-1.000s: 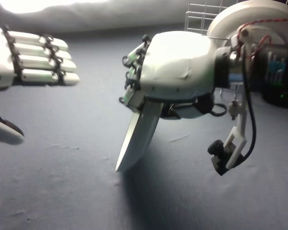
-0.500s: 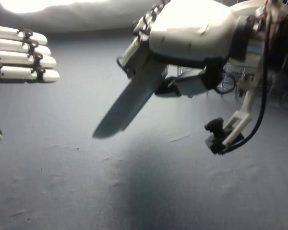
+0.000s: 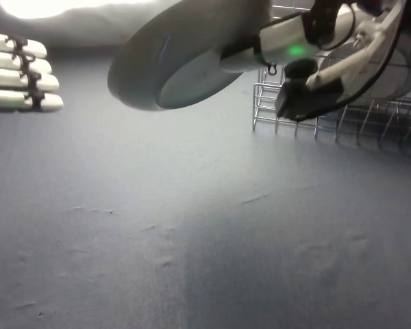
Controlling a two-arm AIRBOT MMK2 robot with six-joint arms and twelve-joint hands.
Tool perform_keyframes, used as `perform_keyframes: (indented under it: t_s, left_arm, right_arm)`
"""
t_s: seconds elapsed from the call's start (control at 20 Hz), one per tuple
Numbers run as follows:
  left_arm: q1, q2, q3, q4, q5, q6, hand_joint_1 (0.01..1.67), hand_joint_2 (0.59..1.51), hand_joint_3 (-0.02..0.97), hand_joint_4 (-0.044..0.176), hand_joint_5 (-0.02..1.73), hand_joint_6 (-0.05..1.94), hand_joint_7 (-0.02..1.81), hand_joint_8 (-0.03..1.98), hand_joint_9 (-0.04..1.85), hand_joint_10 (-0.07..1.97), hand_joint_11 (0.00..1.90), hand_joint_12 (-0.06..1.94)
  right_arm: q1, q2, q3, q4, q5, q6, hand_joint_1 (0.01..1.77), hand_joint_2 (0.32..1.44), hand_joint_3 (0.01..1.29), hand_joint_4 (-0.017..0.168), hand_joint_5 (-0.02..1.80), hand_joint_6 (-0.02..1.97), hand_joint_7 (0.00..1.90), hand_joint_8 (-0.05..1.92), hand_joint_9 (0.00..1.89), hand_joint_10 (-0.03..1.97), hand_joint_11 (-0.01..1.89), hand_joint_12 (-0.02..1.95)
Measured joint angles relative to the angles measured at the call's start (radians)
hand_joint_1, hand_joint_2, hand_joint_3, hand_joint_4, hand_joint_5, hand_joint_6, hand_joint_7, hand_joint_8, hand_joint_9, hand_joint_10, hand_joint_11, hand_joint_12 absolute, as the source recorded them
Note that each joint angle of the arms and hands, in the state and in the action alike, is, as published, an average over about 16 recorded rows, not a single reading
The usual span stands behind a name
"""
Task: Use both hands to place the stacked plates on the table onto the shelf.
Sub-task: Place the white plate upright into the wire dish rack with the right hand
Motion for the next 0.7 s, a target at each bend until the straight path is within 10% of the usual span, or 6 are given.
perform_keyframes:
  t_s: [0.7]
  left_arm:
    - [-0.032, -0.009, 0.013, 0.069, -0.007, -0.038, 0.01, 1.104, 0.012, 0.0, 0.02, 0.0, 0.02, 0.01, 0.02, 0.01, 0.01, 0.0]
  right_arm:
    - [0.099, 0.068, 0.018, 0.356, -0.218, 0.011, 1.37, 0.98, 0.02, -0.003, 0.95, 0.99, 1.1, 0.74, 0.94, 1.07, 0.67, 1.19]
